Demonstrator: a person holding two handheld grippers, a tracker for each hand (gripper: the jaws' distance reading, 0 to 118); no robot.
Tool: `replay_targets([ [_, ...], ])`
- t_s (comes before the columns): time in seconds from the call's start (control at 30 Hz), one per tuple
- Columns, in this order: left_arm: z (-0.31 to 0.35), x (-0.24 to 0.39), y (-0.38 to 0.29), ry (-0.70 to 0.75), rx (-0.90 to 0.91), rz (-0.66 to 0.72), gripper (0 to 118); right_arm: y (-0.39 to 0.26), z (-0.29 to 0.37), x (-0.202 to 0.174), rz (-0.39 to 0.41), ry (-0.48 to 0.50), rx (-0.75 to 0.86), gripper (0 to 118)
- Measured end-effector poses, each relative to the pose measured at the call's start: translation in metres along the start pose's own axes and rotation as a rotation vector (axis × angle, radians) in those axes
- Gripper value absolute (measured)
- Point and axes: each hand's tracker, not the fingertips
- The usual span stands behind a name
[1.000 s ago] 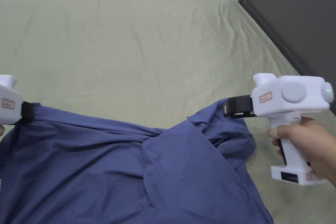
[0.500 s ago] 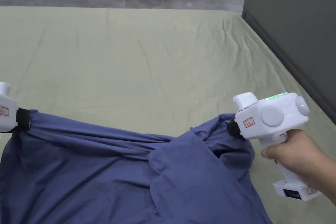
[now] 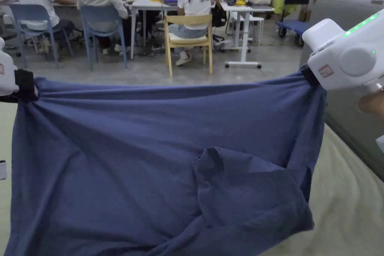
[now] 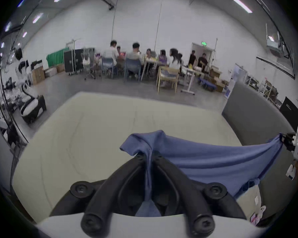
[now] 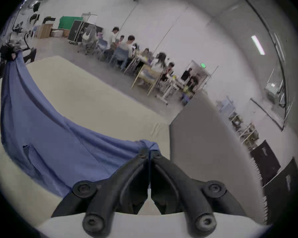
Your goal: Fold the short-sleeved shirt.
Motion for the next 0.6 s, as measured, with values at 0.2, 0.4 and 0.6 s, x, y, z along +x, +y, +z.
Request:
replay_targets([
  [0.2,0.041,0.000,0.087,-0.015,0.118,-0.039,1,0.097,0.015,0.045,0.055,-0.142,0.057,2],
  [0.4,0.047,-0.007,0.135,-0.016,0.184,-0.012,1,0.156,0.017,0.070,0.035,-0.190,0.052,2],
  [0.6,0.039,0.000,0.155,0.012,0.215,-0.048,1,0.176,0.001,0.072,0.018,-0.231,0.028,2],
])
